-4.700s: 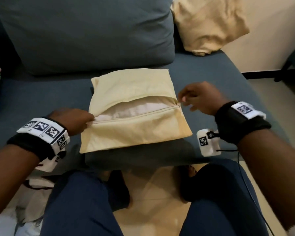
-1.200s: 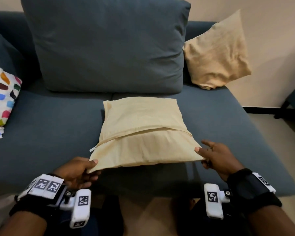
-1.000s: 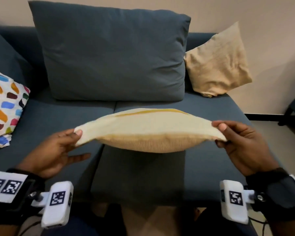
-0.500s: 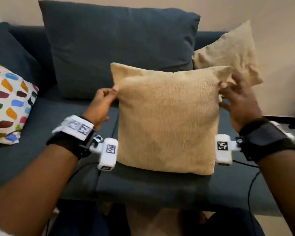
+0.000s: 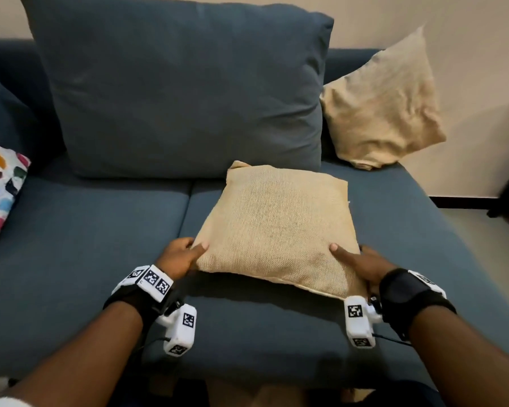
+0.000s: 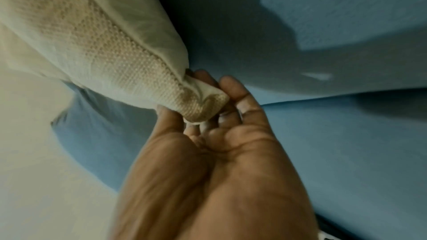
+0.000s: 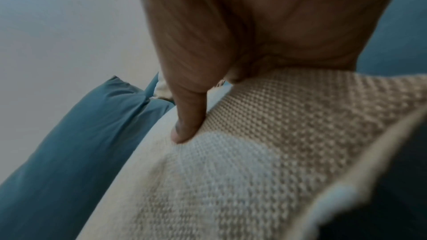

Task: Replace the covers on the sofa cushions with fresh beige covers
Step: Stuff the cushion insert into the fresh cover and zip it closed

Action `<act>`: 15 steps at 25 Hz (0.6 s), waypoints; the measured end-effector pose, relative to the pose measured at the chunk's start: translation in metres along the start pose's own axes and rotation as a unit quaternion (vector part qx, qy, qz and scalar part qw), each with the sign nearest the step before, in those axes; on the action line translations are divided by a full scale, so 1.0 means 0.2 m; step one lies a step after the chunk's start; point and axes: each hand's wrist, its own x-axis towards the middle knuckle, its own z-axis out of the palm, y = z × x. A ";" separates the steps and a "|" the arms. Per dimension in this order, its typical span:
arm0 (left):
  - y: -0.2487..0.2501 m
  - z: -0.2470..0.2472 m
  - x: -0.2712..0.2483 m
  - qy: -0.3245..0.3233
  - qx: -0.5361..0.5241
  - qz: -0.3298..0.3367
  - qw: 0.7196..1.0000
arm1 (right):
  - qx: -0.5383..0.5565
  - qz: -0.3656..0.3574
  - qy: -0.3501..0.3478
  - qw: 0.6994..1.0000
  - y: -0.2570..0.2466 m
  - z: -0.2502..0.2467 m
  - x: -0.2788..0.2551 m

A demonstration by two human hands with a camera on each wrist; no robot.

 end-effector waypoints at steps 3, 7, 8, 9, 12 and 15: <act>0.03 -0.03 -0.13 -0.089 0.065 -0.013 0.994 | -0.030 -0.054 -0.007 0.998 -0.03 -0.03 -0.12; 0.05 -0.06 -0.47 -0.122 0.289 -0.074 0.947 | -0.195 -0.087 -0.028 0.977 0.03 -0.09 -0.28; 0.08 -0.02 -0.54 -0.084 0.344 -0.043 0.934 | -0.285 -0.110 0.009 0.952 0.05 -0.06 -0.31; 0.12 0.05 -0.58 -0.054 0.367 0.009 0.929 | -0.370 -0.141 0.034 0.918 0.05 -0.02 -0.32; 0.25 0.29 -0.54 -0.077 0.418 0.151 0.892 | -0.522 -0.208 -0.008 0.827 0.00 0.13 -0.29; 0.26 0.45 -0.37 -0.102 0.501 0.171 0.842 | -0.608 -0.175 -0.059 0.772 0.03 0.23 -0.22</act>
